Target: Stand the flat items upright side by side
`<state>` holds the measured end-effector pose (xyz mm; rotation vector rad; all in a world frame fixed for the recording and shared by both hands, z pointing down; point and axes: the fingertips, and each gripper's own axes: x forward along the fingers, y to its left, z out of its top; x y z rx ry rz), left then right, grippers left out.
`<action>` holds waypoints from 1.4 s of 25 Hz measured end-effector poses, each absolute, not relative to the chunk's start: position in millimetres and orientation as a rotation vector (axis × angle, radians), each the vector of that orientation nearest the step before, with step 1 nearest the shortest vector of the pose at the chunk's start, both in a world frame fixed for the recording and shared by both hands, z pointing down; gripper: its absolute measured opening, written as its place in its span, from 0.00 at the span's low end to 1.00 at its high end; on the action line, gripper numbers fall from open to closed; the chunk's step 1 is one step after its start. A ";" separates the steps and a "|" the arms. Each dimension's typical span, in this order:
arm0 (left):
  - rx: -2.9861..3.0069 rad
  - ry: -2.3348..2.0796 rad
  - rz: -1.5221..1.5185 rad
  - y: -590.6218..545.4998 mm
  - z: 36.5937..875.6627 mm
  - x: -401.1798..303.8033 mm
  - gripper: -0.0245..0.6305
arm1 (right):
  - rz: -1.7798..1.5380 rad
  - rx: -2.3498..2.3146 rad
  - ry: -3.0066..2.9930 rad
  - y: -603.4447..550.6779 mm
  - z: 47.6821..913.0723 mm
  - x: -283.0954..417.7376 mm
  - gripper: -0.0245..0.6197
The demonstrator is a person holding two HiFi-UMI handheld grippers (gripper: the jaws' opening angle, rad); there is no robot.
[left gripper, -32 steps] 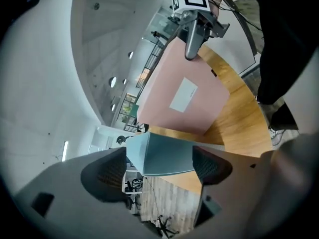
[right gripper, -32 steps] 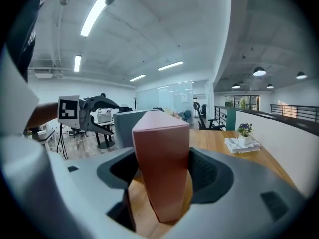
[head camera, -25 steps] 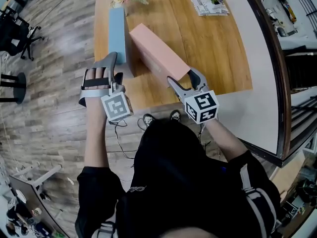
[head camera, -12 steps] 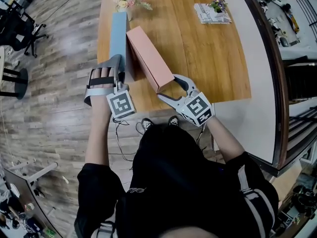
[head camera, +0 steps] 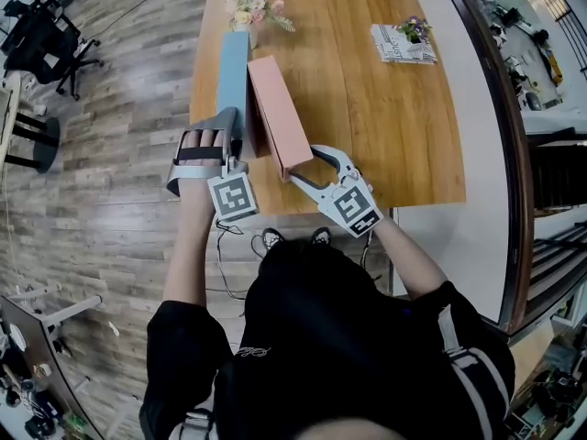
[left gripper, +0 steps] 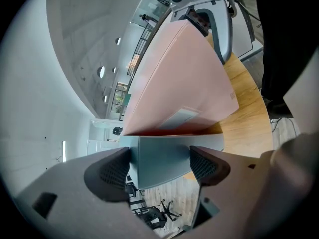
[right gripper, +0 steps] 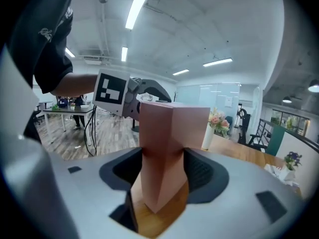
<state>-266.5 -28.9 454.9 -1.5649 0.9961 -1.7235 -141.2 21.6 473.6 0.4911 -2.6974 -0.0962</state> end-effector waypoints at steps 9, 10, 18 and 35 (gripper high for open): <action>-1.553 1.015 -1.716 -31.2 455.3 -264.4 0.63 | -0.010 0.558 -2.721 5.6 477.0 -170.0 0.48; -1.553 1.016 -1.715 -31.4 454.7 -264.2 0.63 | 0.001 0.553 -2.724 3.9 476.7 -172.9 0.49; -1.568 1.001 -1.684 -31.8 456.2 -262.9 0.64 | -0.004 0.565 -2.719 -12.0 478.1 -187.4 0.51; -1.564 0.984 -1.636 -33.7 453.0 -260.9 0.64 | 0.058 0.645 -2.715 -50.9 480.7 -200.6 0.50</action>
